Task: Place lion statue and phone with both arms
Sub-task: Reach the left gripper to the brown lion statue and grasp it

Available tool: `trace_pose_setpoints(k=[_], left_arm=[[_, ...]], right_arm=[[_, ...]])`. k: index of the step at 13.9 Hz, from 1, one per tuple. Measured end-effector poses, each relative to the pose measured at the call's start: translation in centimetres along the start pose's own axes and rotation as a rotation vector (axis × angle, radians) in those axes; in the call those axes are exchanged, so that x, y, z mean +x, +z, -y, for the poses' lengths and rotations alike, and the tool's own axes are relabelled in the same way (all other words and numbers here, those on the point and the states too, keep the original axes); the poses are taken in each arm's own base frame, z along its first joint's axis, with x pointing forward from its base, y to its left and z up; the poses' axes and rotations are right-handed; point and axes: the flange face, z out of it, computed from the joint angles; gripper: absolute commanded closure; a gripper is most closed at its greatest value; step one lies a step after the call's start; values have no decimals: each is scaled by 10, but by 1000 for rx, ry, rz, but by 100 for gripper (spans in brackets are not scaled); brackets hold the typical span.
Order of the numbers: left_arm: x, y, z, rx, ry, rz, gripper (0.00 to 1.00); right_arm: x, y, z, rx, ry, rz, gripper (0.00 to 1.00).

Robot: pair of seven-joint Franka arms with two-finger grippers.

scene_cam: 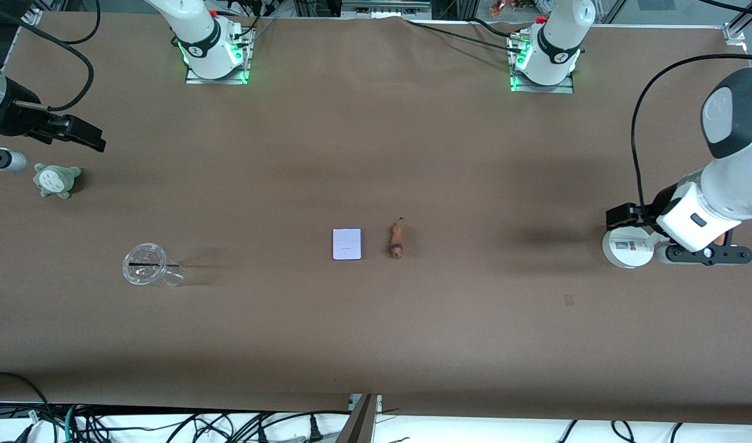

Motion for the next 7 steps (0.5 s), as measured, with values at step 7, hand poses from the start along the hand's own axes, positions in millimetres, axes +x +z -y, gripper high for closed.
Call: trace_pose_setpoints(k=[7], left_arm=[[-9,38,-125,-11,-100,59,0]], right_arm=[[12,19,2,-7,-4,32,0]])
